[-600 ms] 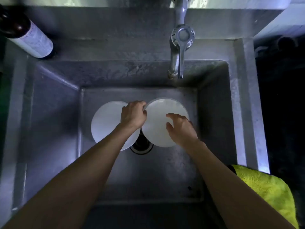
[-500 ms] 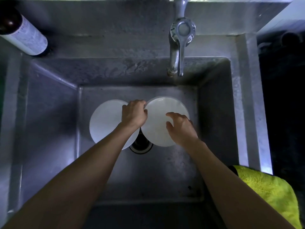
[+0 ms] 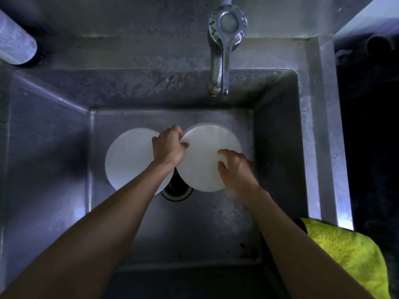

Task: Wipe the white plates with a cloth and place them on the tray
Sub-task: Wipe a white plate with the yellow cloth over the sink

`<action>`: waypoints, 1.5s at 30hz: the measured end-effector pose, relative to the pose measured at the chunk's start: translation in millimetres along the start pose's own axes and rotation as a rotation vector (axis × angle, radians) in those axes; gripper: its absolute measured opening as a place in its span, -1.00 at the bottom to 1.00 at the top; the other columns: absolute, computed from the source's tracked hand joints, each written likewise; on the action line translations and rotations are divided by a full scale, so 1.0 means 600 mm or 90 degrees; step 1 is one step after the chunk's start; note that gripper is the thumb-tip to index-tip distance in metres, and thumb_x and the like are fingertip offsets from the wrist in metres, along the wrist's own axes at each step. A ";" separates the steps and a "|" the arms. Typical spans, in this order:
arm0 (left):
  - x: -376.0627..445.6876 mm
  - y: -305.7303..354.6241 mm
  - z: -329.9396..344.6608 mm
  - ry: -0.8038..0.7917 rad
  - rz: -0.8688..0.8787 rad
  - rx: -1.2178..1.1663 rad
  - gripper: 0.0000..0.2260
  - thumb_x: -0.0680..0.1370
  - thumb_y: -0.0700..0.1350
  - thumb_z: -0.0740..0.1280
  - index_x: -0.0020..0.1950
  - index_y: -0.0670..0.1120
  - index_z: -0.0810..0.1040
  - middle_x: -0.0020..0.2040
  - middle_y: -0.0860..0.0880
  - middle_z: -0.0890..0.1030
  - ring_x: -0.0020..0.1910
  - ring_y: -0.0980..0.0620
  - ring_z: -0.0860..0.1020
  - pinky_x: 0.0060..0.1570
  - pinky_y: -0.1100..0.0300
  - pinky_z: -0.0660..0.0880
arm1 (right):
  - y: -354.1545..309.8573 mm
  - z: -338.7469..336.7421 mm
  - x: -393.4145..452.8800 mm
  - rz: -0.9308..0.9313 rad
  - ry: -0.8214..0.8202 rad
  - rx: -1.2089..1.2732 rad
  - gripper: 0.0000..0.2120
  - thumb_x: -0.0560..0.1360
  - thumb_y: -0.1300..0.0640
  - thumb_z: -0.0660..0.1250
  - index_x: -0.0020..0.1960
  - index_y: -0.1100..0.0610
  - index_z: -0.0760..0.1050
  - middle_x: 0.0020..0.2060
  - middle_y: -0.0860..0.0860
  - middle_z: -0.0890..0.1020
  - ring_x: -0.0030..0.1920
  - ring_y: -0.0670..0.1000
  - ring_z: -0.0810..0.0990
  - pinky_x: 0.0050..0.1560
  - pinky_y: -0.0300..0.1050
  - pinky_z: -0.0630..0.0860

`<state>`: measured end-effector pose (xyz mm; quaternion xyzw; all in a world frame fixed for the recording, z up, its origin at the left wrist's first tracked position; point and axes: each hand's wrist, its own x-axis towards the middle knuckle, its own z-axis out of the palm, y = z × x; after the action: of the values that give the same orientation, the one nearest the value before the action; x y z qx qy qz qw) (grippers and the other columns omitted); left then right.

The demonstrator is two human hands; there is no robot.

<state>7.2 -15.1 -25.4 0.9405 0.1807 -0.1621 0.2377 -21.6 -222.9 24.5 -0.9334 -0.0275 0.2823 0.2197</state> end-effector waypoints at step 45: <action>-0.186 -0.046 -0.140 -0.155 -0.163 -0.437 -0.62 0.55 -0.23 0.15 0.30 0.06 0.52 0.13 -0.01 0.63 0.08 -0.12 0.63 -0.16 -0.12 0.69 | -0.097 -0.021 -0.163 -0.023 0.004 -0.044 -0.62 0.62 0.14 0.21 0.43 0.09 0.41 0.36 0.01 0.53 0.37 0.09 0.46 0.42 0.18 0.36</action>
<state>-84.6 21.0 77.7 0.7499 0.3109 -0.2314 0.5361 -92.5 -192.8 109.1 -0.9408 -0.0531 0.2741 0.1924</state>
